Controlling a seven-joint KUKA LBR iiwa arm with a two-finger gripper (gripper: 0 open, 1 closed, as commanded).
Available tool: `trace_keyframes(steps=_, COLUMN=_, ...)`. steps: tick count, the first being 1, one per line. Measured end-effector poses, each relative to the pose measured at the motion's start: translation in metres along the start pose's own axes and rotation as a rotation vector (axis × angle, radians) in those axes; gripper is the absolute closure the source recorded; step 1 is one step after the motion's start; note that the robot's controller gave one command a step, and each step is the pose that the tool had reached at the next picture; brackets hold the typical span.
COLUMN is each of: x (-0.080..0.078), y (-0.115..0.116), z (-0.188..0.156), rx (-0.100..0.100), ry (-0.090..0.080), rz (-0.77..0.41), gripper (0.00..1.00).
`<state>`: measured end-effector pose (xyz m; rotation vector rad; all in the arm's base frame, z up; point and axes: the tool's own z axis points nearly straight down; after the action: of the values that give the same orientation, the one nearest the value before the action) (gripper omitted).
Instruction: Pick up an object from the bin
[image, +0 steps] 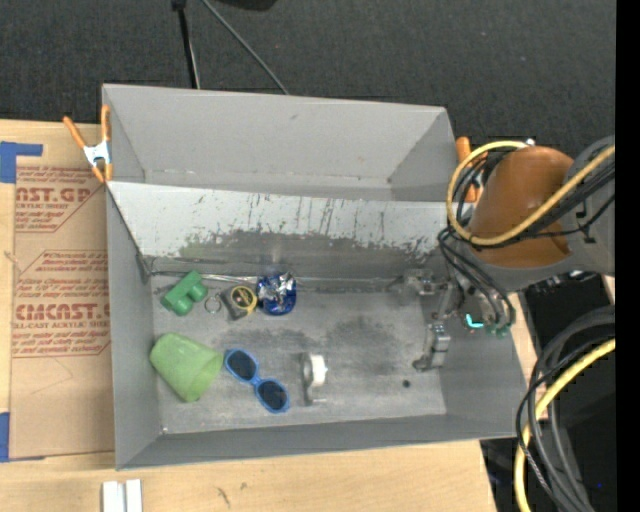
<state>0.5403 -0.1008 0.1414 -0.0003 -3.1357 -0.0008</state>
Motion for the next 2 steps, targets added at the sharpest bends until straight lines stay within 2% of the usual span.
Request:
trace_keyframes(steps=1, x=0.041, y=0.087, z=-0.037, rx=-0.001, ry=-0.007, rz=-0.229, gripper=0.0)
trace_keyframes(steps=2, x=0.047, y=0.145, z=0.056, rx=-0.003, ry=0.001, rz=-0.27, gripper=0.0)
